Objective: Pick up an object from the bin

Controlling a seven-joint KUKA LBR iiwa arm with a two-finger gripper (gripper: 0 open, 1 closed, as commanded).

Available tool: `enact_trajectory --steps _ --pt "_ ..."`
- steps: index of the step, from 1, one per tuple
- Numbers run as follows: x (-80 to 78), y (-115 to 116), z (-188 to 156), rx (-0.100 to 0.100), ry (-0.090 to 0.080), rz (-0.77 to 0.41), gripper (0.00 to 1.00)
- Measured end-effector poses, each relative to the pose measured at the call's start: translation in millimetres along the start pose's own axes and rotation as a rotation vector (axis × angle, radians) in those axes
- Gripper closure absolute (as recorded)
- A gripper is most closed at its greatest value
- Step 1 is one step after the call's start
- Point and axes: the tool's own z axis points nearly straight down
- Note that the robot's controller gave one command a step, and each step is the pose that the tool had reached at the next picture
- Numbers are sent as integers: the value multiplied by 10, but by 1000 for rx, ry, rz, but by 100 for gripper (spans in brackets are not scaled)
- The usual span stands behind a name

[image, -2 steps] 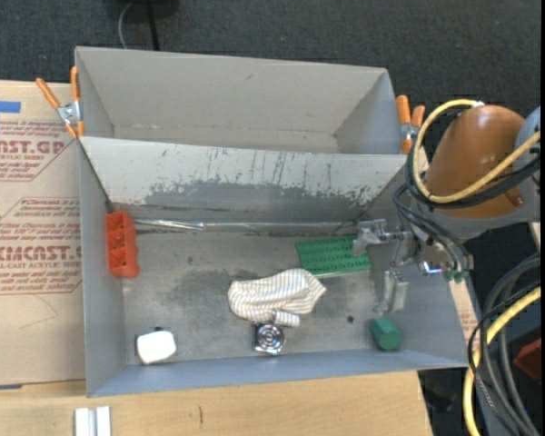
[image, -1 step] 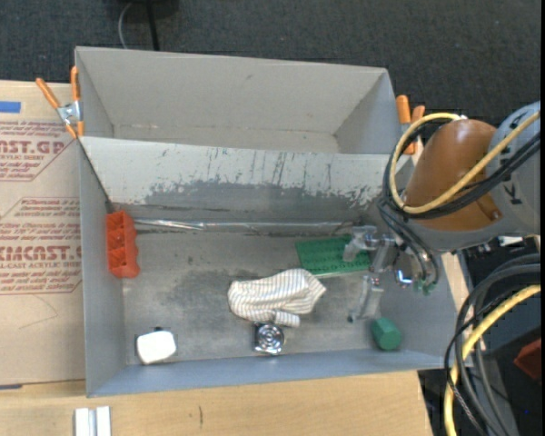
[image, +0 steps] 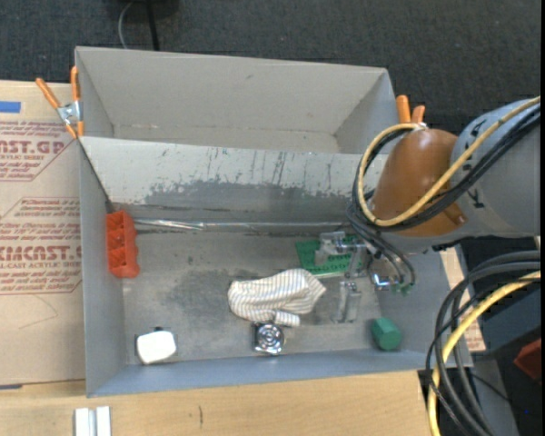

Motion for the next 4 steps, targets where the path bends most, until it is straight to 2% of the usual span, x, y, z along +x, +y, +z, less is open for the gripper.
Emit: enact_trajectory --steps 1,2,3,4 --pt "-142 263 261 0 0 -107 0" --pt "-171 332 296 0 -1 -90 0" --pt "-121 1014 -468 0 -1 -74 100" --pt "-121 1011 -468 0 -1 -74 0"
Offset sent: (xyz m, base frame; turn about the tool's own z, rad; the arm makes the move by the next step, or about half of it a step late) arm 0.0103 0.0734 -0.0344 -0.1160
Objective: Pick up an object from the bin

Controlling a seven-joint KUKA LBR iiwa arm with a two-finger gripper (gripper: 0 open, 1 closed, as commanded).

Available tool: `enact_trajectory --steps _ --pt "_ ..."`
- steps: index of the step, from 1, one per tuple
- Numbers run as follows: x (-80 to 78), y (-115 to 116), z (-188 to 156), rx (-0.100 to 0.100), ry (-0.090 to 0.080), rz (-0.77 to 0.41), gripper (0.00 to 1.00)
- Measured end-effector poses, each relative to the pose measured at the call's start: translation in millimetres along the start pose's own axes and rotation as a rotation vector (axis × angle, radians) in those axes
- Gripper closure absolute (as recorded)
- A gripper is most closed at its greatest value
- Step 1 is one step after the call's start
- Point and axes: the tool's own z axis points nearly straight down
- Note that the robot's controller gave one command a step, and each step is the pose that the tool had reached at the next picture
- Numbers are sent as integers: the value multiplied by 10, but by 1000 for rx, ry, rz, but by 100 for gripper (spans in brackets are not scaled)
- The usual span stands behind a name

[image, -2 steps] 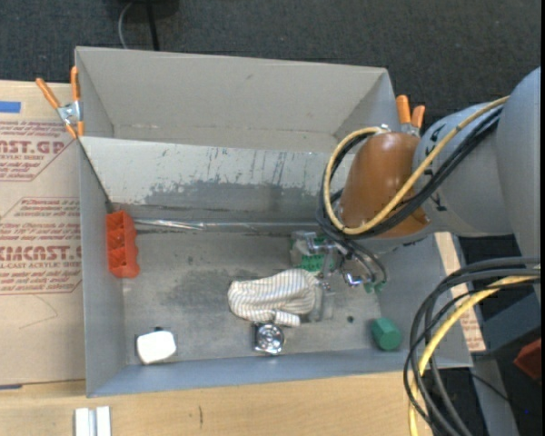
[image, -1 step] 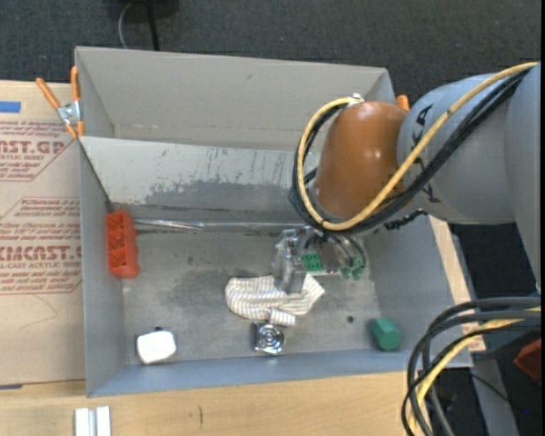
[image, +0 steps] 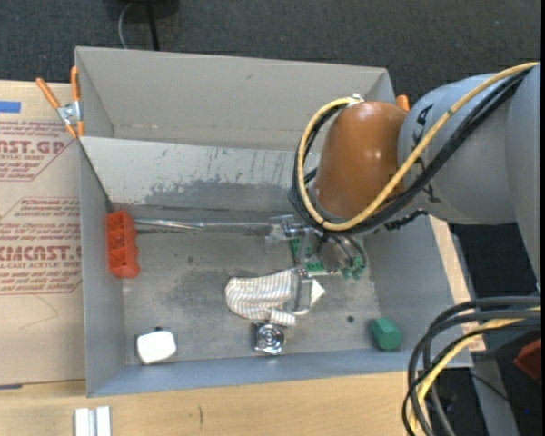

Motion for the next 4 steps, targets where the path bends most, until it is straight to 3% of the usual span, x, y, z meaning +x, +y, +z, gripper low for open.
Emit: enact_trajectory --steps 1,2,3,4 --pt "0 0 0 0 0 0 0" --pt "17 -31 252 -1 -5 46 0" --pt "26 -79 528 0 0 19 0" --pt "-43 -27 797 -1 -7 -130 100"
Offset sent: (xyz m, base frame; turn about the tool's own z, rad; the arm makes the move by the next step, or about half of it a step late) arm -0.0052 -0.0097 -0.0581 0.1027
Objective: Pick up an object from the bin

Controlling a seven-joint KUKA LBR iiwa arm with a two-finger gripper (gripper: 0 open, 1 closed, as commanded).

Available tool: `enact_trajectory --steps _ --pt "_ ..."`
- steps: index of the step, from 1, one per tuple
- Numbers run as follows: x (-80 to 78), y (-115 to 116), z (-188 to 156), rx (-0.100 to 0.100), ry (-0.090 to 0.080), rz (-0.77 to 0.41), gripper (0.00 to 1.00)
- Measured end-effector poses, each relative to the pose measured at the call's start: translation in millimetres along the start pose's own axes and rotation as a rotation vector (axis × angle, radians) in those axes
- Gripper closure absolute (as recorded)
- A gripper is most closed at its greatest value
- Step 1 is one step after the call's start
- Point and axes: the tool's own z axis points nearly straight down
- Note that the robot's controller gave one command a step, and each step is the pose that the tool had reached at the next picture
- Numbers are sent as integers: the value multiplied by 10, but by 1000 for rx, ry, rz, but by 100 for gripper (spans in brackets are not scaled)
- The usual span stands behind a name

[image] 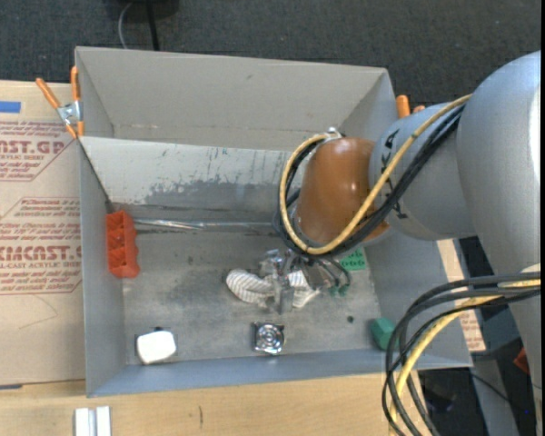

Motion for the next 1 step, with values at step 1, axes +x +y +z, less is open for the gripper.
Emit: enact_trajectory --steps 1 --pt "0 0 0 0 0 0 100"
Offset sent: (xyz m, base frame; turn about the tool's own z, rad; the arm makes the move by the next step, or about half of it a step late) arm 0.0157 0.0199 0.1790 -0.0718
